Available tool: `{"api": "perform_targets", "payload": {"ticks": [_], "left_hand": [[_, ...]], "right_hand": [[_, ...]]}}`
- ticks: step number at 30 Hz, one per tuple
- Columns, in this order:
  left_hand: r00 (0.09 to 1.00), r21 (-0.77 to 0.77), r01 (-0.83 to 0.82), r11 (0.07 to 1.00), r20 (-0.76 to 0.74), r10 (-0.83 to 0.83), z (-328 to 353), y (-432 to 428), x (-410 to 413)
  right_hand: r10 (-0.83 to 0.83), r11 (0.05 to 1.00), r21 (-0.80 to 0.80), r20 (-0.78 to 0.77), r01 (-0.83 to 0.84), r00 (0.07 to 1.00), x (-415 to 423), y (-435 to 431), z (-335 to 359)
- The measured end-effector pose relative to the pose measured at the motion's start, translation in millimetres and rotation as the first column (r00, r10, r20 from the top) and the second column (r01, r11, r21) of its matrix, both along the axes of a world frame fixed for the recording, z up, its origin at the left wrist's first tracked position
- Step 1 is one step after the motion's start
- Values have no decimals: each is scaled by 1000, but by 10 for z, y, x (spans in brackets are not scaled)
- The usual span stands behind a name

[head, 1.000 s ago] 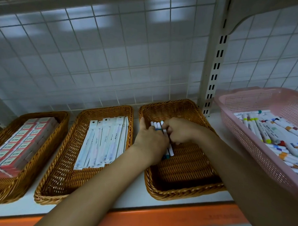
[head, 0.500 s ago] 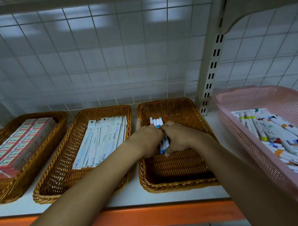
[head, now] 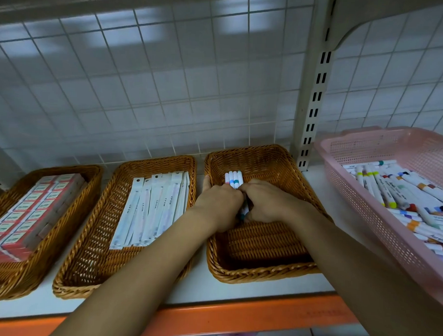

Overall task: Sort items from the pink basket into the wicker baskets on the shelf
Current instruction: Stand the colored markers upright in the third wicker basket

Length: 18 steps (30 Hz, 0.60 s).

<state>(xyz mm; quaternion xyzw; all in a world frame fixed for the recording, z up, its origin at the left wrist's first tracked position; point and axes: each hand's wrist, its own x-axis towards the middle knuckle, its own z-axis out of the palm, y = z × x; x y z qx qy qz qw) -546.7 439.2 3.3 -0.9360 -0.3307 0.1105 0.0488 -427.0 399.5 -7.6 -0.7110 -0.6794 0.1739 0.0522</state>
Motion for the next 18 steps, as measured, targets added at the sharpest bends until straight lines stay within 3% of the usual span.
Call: {"api": "perform_targets", "payload": {"ticks": [18], "left_hand": [[1000,73,10,997,8,-10,-24,4,6]], "right_hand": [[4,1000,26,49,-6,999,-35,-29,34]]}}
